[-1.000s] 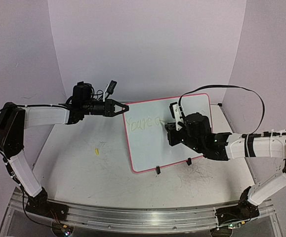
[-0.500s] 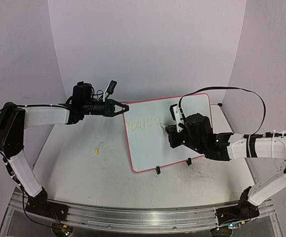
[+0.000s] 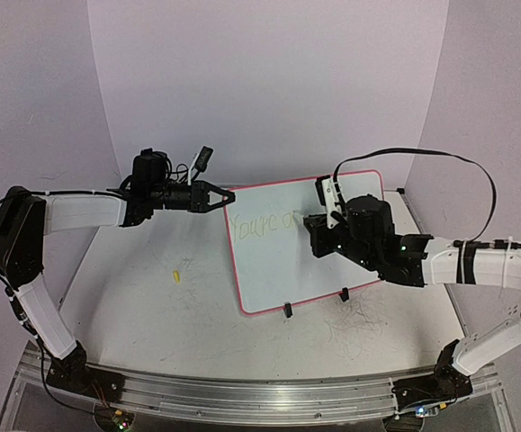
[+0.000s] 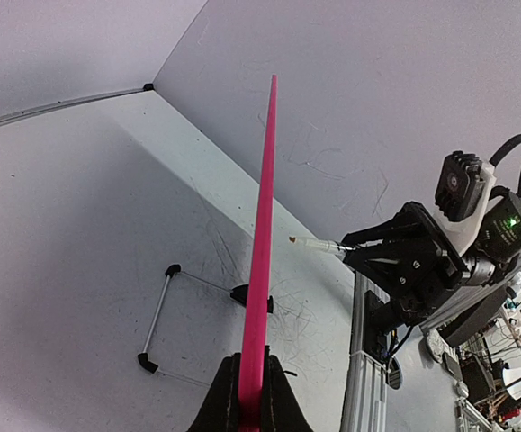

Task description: Write a sentence on the whiteboard

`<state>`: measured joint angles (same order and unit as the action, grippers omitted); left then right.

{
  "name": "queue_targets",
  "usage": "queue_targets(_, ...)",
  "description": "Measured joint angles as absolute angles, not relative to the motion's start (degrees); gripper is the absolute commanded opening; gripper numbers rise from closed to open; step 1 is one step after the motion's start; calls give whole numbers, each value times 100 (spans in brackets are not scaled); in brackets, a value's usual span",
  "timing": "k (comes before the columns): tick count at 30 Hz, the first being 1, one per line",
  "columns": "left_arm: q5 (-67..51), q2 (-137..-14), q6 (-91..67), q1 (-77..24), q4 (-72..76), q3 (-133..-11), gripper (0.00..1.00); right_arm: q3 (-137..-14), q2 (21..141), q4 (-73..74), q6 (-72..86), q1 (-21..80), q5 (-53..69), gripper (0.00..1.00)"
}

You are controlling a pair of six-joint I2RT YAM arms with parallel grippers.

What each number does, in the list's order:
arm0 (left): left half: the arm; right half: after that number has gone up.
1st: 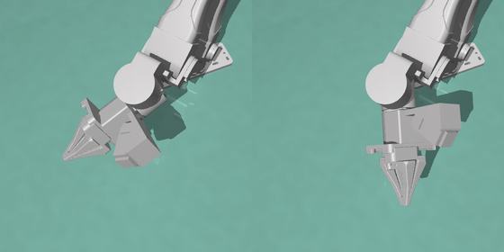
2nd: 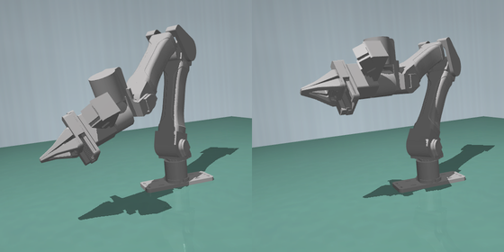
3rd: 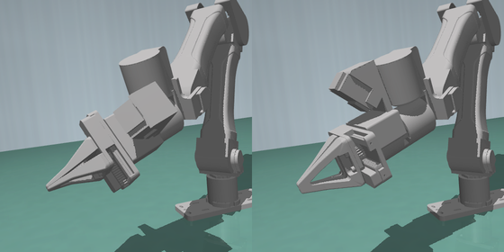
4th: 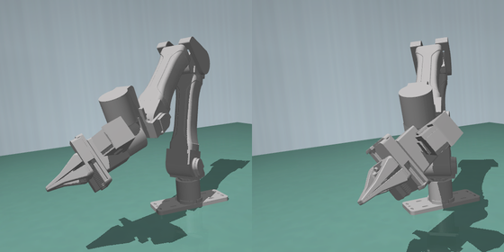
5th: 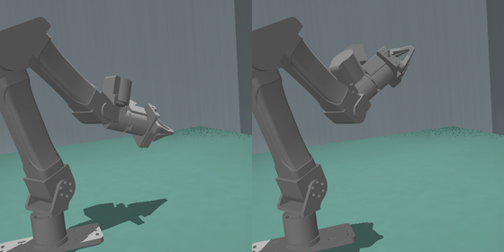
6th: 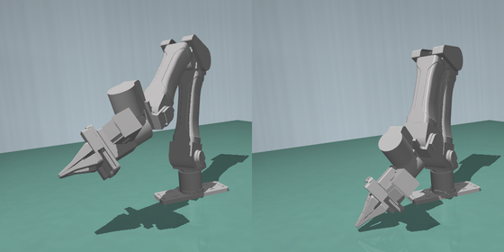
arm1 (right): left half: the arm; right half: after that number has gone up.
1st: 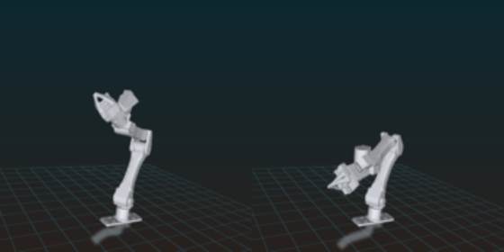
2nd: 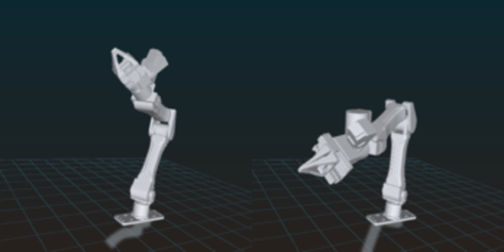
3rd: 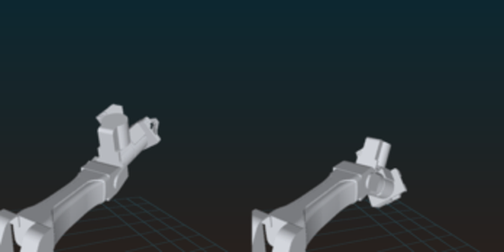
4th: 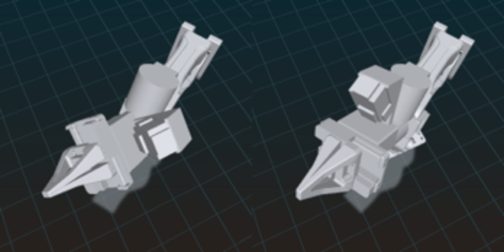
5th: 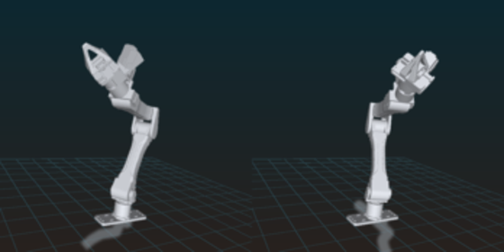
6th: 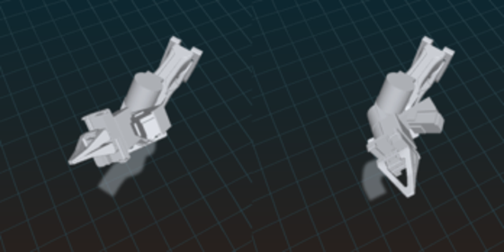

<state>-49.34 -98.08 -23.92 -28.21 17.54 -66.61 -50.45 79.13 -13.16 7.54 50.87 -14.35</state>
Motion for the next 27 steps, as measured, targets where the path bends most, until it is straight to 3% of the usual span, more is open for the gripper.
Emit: queue_targets(27,-4932,-9808,-2392,-2818,1750,-6661,0,-5176,8260,-1497,684,4974,-1547,0)
